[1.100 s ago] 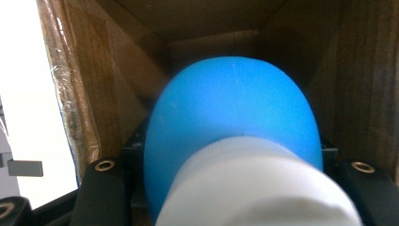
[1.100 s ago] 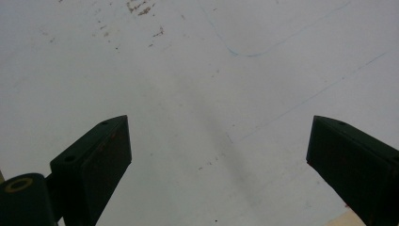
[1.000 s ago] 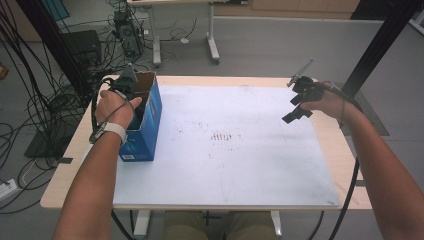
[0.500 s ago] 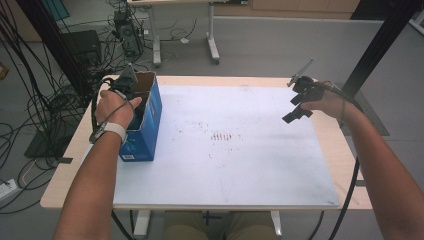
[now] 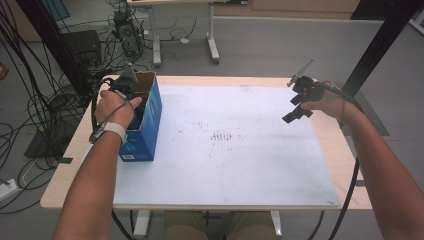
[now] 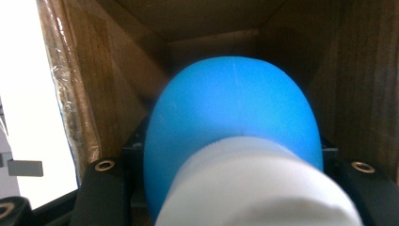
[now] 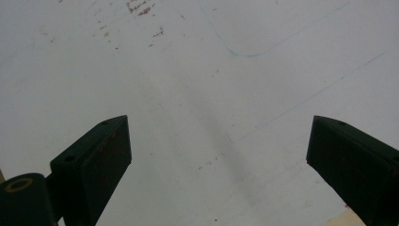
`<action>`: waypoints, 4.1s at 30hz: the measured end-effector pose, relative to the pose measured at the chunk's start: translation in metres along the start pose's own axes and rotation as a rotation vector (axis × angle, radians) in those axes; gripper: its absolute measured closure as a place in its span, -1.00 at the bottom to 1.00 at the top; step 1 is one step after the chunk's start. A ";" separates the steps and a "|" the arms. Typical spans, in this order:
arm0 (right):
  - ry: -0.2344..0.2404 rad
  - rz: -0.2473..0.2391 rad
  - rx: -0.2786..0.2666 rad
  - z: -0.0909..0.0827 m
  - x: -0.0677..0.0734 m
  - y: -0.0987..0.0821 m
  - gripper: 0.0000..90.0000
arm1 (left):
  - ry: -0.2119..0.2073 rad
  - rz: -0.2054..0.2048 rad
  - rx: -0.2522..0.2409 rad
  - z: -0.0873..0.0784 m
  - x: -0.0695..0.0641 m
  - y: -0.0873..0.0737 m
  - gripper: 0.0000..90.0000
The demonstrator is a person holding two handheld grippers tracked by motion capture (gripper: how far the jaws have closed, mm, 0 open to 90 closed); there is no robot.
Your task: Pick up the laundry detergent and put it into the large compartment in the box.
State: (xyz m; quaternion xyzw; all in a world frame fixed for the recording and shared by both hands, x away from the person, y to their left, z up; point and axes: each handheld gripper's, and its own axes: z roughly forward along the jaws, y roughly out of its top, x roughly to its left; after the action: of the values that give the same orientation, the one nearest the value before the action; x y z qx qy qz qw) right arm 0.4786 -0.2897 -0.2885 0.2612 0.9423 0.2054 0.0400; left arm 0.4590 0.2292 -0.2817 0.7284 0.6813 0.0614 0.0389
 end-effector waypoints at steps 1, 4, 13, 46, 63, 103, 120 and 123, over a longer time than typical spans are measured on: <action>0.001 0.002 -0.001 0.000 0.000 0.000 -0.84 | 0.000 0.000 0.000 0.000 0.000 0.000 -0.13; 0.001 0.001 0.000 0.000 0.000 0.000 -0.84 | 0.000 0.000 0.000 0.000 0.000 0.000 -0.13; 0.001 -0.002 0.000 0.001 0.000 0.000 -0.84 | 0.000 0.001 0.000 0.000 0.000 0.000 -0.13; 0.004 0.001 0.000 0.002 0.000 0.000 -0.84 | -0.001 0.001 -0.006 0.000 0.000 -0.001 -0.13; 0.004 0.004 -0.003 0.002 0.000 -0.001 -0.84 | -0.010 0.012 -0.012 -0.001 -0.002 -0.001 -0.20; 0.009 -0.002 -0.002 0.003 0.005 0.002 -0.84 | 0.016 0.091 -0.040 -0.016 -0.005 -0.007 -0.38; 0.009 0.000 -0.001 0.002 0.007 -0.001 -0.84 | -0.014 0.091 -0.083 -0.036 -0.001 -0.010 -0.72; 0.010 -0.003 0.000 0.002 0.008 -0.001 -0.84 | -0.018 0.099 -0.091 -0.042 -0.002 -0.010 -0.75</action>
State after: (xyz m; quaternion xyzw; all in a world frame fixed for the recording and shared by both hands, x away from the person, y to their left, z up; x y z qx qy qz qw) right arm 0.4719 -0.2854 -0.2908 0.2587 0.9430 0.2065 0.0357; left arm 0.4429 0.2268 -0.2420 0.7592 0.6405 0.0877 0.0752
